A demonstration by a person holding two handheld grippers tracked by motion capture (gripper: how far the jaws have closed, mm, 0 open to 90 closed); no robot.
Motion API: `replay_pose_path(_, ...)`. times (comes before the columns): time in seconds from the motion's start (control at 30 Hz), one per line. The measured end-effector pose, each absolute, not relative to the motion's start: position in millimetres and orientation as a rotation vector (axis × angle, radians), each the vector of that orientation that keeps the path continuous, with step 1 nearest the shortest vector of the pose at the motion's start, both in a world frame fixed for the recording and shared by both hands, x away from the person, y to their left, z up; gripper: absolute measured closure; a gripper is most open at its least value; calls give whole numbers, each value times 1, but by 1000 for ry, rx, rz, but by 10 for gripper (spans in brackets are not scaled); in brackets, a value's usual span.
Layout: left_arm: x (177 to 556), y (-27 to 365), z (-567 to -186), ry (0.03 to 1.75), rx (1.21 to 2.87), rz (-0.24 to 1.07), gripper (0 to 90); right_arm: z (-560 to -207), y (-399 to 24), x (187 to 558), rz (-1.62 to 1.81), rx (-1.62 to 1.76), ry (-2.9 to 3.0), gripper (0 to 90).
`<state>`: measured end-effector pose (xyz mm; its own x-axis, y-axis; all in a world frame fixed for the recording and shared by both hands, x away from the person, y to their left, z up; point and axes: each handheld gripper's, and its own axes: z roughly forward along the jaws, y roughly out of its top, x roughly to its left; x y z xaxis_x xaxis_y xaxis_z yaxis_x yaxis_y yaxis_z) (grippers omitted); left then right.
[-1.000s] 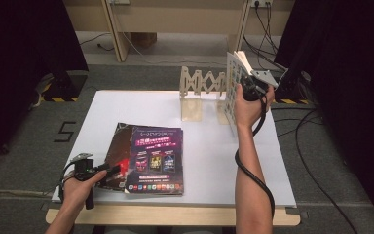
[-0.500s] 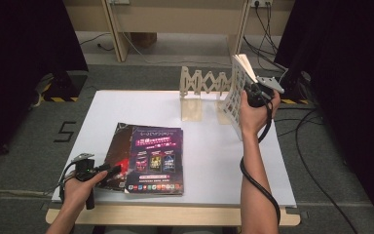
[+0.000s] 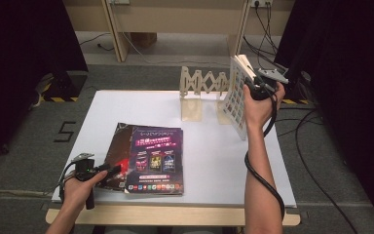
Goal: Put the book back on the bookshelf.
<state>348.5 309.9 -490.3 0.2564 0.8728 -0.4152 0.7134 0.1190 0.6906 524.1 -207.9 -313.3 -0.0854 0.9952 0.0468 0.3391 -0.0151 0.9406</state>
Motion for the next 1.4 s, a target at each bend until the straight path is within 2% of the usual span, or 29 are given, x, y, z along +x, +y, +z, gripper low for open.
replay_pose_path(0.3,349,309,-491,1497,1634,223,376,-315,-212,526,1109,1450,1556,638)
replay_pose_path(0.87,349,309,-491,1498,1634,223,376,-316,-210,538,1043,1450,1635,739)
replay_pose_path(1.4,349,311,-492,1496,1627,214,378,-311,-187,541,1098,1455,1508,745)
